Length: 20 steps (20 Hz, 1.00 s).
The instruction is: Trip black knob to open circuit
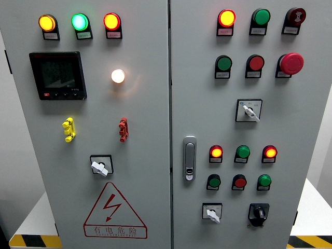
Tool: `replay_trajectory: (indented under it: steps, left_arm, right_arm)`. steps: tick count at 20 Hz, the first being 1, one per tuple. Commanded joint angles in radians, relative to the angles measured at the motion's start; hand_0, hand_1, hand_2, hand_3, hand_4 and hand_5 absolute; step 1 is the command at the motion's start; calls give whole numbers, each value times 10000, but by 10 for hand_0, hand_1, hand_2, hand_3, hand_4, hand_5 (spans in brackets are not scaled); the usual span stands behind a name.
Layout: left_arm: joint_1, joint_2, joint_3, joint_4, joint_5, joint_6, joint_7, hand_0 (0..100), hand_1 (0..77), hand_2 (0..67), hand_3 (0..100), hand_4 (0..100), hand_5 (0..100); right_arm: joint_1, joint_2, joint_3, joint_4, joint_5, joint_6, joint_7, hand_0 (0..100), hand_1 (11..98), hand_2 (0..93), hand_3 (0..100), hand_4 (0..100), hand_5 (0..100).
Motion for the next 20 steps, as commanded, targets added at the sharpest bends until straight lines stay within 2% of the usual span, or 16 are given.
replay_trajectory:
  steps: [1, 5, 6, 8, 10, 13, 14, 16, 20]
  left_arm:
    - [0, 0, 0, 0, 0, 0, 0, 0, 30, 130, 213, 66, 15]
    - [0, 0, 0, 0, 0, 0, 0, 0, 30, 130, 213, 66, 15]
    - [0, 0, 0, 0, 0, 0, 0, 0, 30, 130, 213, 66, 15]
    - [0, 0, 0, 0, 0, 0, 0, 0, 30, 130, 213, 66, 15]
    - [0, 0, 0, 0, 0, 0, 0, 0, 30, 130, 213, 66, 15]
    - [0, 0, 0, 0, 0, 0, 0, 0, 30, 130, 213, 66, 15]
    - [0, 0, 0, 0, 0, 0, 0, 0, 30, 130, 213, 66, 15]
    - [0, 0, 0, 0, 0, 0, 0, 0, 30, 130, 213, 66, 15]
    - [0, 0, 0, 0, 0, 0, 0, 0, 30, 130, 213, 66, 15]
  right_arm:
    - [0, -8, 143, 77, -246, -2, -23, 925, 311, 0, 126, 25, 98]
    - [15, -8, 250, 78, -262, -2, -23, 924, 311, 0, 126, 25, 97]
    - [106, -8, 813, 77, -536, 28, -8, 924, 311, 0, 125, 25, 97]
    - [92, 7, 2528, 77, -2033, 90, -69, 923, 311, 0, 126, 24, 97]
    - [-137, 7, 4170, 77, -3950, 135, -374, 920, 312, 0, 127, 24, 97]
    - [-276, 7, 6593, 16, -6559, 655, -850, 916, 314, 0, 129, 25, 99]
    - [-276, -8, 7027, 46, -7007, 749, -943, 916, 315, 0, 130, 24, 99]
    - [-170, -8, 6483, 16, -6921, 734, -913, 914, 316, 0, 130, 24, 99]
    - [136, -8, 5516, -75, -5282, 750, -806, 913, 316, 0, 126, 18, 98]
